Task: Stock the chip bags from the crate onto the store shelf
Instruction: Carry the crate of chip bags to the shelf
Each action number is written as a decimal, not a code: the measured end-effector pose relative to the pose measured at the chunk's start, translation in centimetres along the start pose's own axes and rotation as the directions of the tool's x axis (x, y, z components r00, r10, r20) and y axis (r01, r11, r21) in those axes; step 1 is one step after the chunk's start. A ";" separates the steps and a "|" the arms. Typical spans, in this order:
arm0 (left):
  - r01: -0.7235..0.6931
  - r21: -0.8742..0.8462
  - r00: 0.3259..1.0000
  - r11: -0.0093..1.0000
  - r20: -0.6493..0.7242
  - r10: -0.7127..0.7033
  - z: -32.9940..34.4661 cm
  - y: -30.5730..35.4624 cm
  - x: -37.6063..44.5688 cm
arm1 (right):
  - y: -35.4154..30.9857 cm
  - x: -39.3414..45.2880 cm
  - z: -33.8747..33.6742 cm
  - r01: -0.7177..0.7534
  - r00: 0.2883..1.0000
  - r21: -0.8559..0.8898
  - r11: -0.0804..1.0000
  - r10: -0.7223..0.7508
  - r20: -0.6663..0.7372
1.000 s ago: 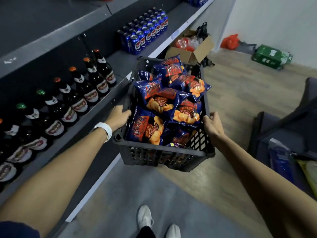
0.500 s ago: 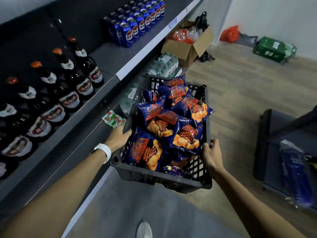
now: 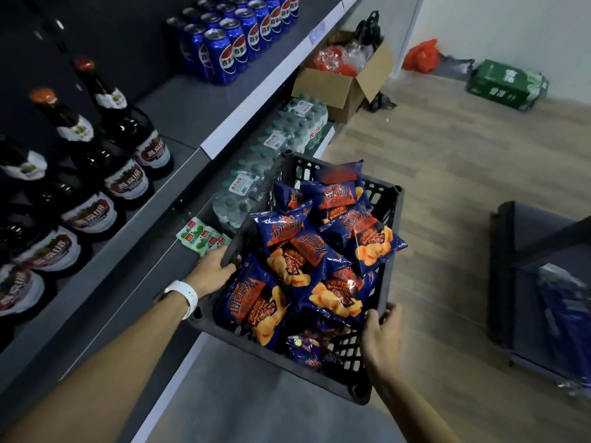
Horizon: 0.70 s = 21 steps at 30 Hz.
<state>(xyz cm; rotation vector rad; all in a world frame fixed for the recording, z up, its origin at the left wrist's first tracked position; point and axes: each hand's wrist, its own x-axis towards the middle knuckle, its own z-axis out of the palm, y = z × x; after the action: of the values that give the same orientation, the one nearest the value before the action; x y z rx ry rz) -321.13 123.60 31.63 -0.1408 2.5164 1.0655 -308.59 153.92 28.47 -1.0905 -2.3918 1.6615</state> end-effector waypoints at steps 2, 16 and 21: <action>-0.008 0.009 1.000 1.000 0.000 0.008 0.2 -0.6 0.8 | 0.0 0.2 0.8 0.000 1.000 0.015 1.000 0.001 -0.007; 0.051 -0.102 0.998 0.993 0.049 -0.047 1.2 -3.4 3.6 | -0.6 1.3 2.7 0.018 0.998 -0.003 1.000 -0.018 -0.059; 0.066 -0.149 0.998 0.987 0.025 -0.063 1.7 -3.7 3.6 | 0.2 1.4 2.4 0.018 0.999 -0.022 1.000 -0.019 -0.040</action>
<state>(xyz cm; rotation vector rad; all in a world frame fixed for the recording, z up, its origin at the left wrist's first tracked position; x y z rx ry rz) -323.00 122.38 26.63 -0.2503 2.3955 1.2230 -310.47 152.78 26.84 -1.0911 -2.3930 1.5960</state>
